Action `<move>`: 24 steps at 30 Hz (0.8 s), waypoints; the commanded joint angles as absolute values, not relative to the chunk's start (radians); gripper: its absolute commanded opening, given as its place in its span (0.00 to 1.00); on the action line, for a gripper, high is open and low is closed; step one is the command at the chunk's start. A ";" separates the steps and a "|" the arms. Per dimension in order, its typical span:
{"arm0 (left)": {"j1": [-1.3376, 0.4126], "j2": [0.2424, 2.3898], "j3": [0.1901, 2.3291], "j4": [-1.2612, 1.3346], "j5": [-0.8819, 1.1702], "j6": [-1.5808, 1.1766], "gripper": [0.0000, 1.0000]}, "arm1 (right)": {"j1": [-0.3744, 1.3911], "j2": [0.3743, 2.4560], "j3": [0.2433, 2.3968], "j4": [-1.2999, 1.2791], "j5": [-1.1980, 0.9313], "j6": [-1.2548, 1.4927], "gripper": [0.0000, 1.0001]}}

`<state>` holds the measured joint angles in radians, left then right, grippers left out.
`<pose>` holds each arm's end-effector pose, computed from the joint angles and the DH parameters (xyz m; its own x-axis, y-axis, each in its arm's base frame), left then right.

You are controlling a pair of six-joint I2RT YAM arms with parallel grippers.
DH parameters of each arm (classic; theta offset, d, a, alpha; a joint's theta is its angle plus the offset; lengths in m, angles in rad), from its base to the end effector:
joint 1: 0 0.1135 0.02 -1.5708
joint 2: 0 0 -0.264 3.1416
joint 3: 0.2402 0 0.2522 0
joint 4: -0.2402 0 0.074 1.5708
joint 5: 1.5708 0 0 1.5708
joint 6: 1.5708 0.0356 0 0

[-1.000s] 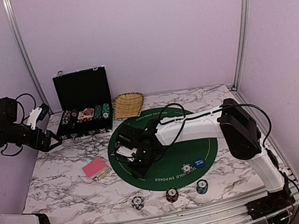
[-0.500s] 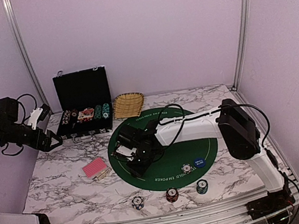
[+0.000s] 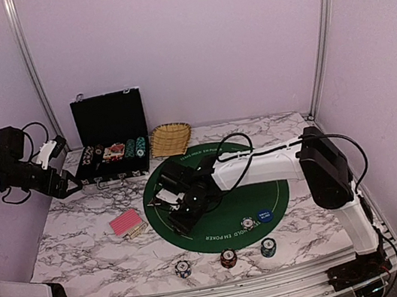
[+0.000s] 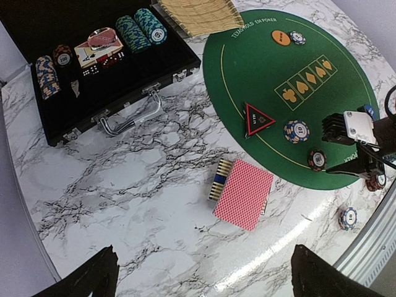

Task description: Distribute texas hold em gaming equipment

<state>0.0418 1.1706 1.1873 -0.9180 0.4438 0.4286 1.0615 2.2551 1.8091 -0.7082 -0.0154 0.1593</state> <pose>0.2274 -0.0058 0.3375 -0.6176 0.3498 -0.7044 0.5334 0.8445 -0.0483 0.2326 0.4177 0.1663 -0.5792 -0.7118 -0.3973 -0.7942 0.6026 0.0781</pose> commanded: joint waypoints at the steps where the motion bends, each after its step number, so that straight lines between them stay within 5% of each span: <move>1: 0.039 1.181 1.223 -0.936 0.443 0.417 0.99 | 1.067 2.122 1.787 -0.700 0.028 0.169 0.63; 12: 0.038 1.198 1.219 -0.939 0.435 0.423 0.99 | 1.090 1.829 1.504 -0.703 0.039 0.183 0.87; 24: 0.038 1.196 1.214 -0.939 0.442 0.413 0.99 | 1.144 1.631 1.240 -0.727 0.011 0.184 0.88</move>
<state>0.0418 1.1965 1.1995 -0.9184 0.4362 0.4255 1.1244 1.6749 1.2827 -0.7177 0.0246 0.1799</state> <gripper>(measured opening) 0.989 0.893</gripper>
